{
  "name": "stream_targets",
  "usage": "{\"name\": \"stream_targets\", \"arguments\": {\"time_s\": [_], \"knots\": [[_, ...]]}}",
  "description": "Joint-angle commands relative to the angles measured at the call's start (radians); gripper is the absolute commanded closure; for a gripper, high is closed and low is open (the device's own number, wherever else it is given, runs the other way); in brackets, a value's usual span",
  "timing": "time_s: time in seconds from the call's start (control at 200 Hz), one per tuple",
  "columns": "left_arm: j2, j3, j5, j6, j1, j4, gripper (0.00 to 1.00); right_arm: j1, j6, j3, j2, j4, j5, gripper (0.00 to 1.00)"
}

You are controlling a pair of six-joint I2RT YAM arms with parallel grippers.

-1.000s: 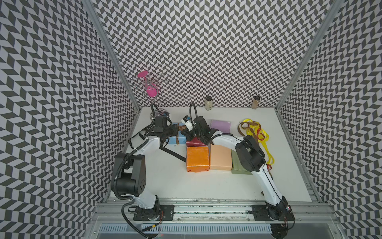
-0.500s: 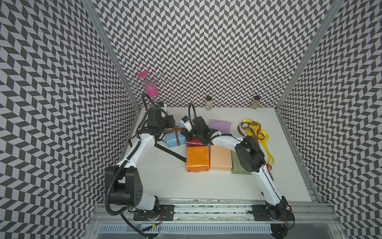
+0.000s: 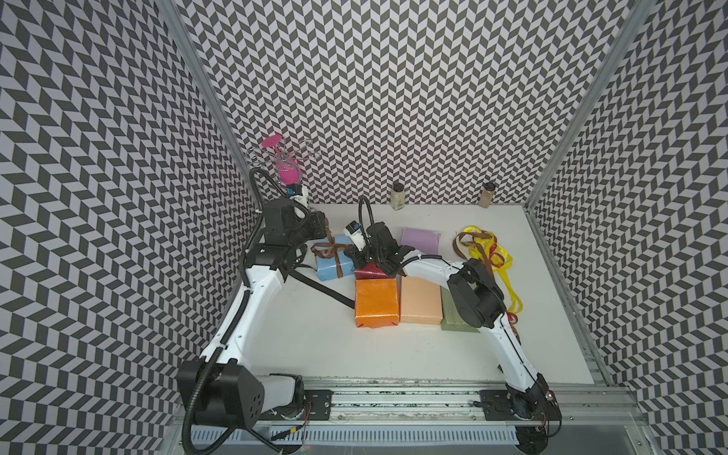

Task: Untie the ribbon bows on the gift boxes
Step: Untie the ribbon from the gift box.

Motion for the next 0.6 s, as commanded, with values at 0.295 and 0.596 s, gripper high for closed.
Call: {"name": "stream_targets", "arguments": {"time_s": [0.295, 0.596], "knots": [[-0.148, 0.002, -0.068, 0.016, 0.009, 0.031, 0.99, 0.002, -0.015, -0.021, 0.025, -0.062, 0.036, 0.96], [-0.128, -0.112, 0.020, -0.005, 0.008, 0.017, 0.96, 0.000, -0.031, -0.116, -0.099, -0.002, 0.005, 0.95]]}}
